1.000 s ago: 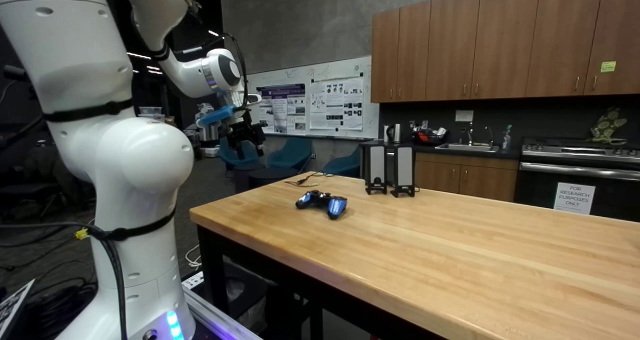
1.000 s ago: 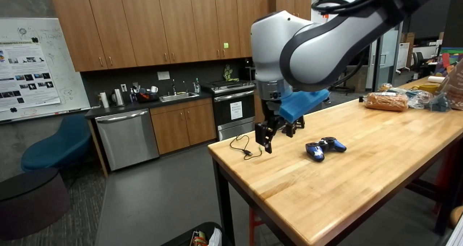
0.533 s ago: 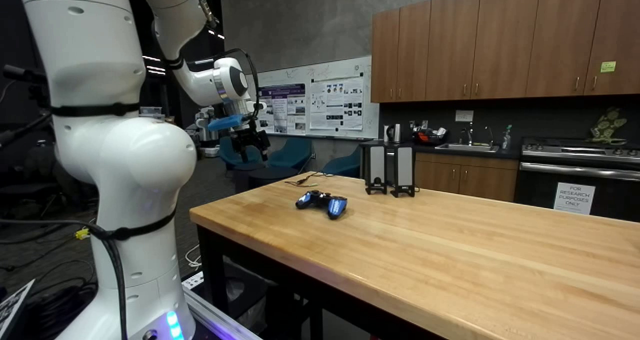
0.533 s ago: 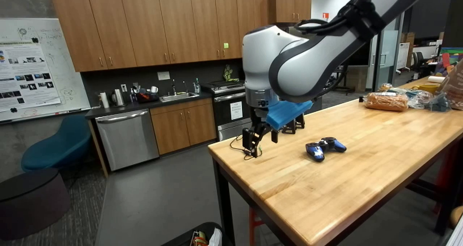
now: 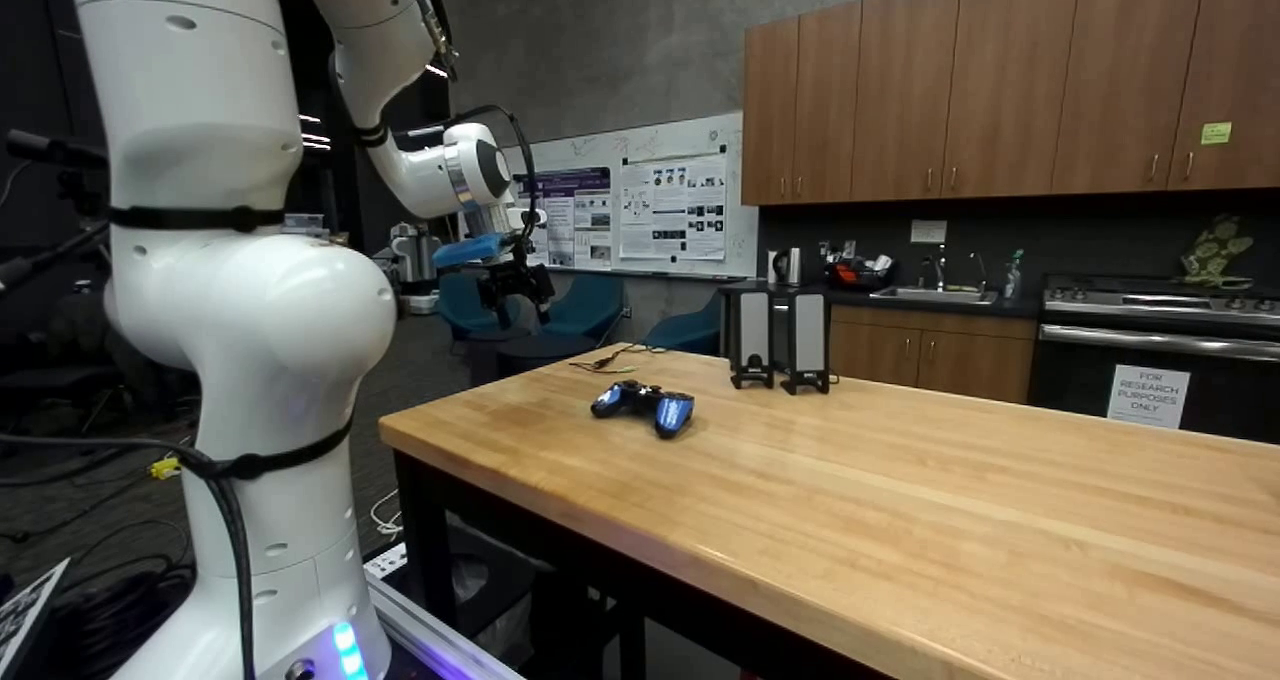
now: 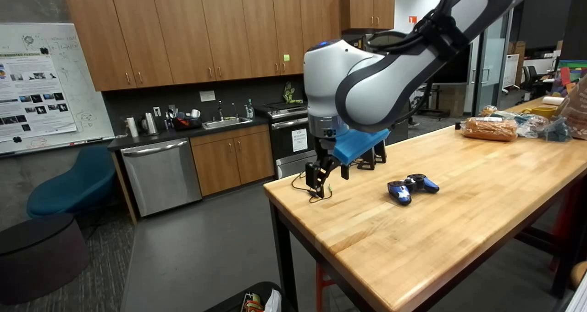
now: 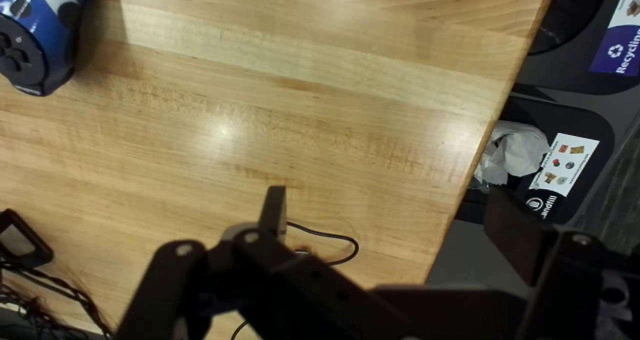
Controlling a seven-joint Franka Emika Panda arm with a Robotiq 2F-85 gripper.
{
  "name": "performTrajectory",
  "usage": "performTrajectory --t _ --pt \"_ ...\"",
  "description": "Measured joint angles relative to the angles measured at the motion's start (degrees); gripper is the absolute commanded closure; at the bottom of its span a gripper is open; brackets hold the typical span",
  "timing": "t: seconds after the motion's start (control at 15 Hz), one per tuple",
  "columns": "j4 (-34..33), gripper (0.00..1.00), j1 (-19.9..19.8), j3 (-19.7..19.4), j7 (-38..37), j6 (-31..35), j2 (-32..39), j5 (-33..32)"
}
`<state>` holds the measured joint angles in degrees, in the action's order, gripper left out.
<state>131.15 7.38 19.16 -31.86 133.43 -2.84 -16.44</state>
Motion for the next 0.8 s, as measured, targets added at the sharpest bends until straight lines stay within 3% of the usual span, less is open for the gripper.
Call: performTrajectory --t 0.8 --pt "0.0 0.0 0.5 -0.1 -0.2 0.0 0.1 0.0"
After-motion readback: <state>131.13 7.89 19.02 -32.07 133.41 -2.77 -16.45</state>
